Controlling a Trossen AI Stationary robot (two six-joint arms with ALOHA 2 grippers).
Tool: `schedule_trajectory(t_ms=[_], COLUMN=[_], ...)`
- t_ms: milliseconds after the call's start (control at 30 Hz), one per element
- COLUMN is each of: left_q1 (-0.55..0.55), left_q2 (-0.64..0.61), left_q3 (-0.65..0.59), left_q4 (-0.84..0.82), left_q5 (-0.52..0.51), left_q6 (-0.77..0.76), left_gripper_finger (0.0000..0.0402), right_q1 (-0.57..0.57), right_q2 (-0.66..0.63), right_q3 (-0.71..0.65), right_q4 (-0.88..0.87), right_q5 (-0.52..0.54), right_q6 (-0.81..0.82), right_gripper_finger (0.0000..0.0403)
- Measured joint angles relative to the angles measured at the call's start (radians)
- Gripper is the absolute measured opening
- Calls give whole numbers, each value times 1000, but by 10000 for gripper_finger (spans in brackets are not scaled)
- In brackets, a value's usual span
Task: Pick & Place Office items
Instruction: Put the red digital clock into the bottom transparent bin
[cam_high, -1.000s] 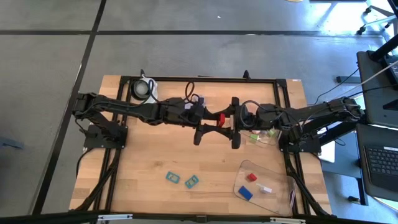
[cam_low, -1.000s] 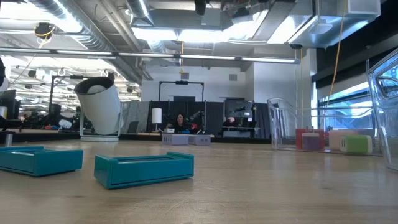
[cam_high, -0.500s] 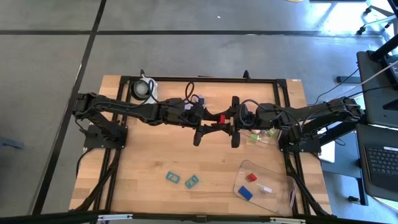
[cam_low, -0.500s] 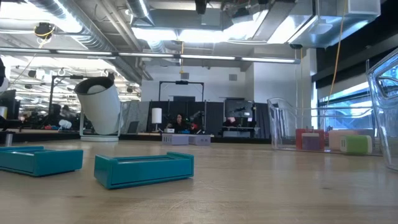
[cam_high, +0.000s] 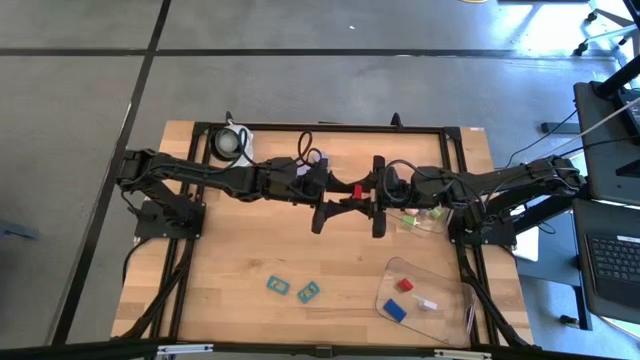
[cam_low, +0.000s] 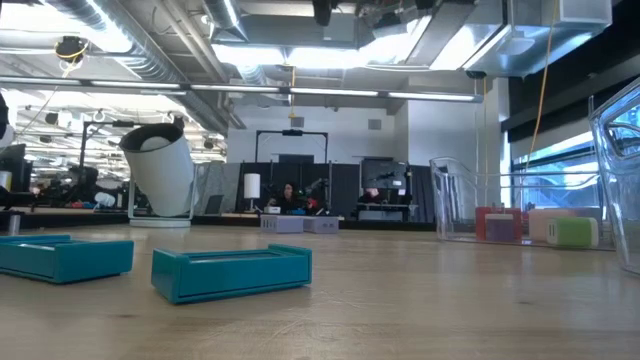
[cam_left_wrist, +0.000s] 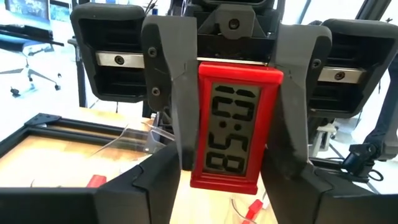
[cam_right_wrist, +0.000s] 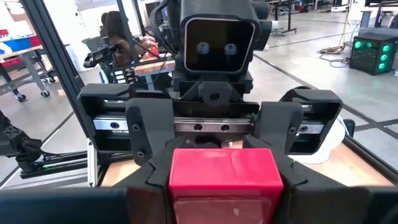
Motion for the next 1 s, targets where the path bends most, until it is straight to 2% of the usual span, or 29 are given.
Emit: schedule_trajectory(t_ms=[333, 500, 600, 700, 867, 1000], left_q1=[-4, -4, -4, -4, -4, -4], left_q2=[1, -2, -1, -1, -1, -1], left_q3=[-1, 0, 0, 0, 0, 0], left_q4=[-9, -16, -46, -71, -131, -162], left_q5=[-4, -3, -1, 0, 0, 0], left_q6=[-64, -76, -83, -99, -100, -100], left_gripper_finger=[271, 275, 274, 276, 274, 274], right_q1=[0, 0, 3, 28, 128, 242], right_q2=[-13, -67, -117, -144, -151, -140], right_q3=[1, 0, 0, 0, 0, 0], right_q4=[-56, -243, -373, -489, -600, -634], right_q5=[-3, 3, 3, -17, -115, -136], right_q6=[44, 114, 225, 368, 575, 729], right_gripper_finger=[145, 149, 159, 148, 144, 144])
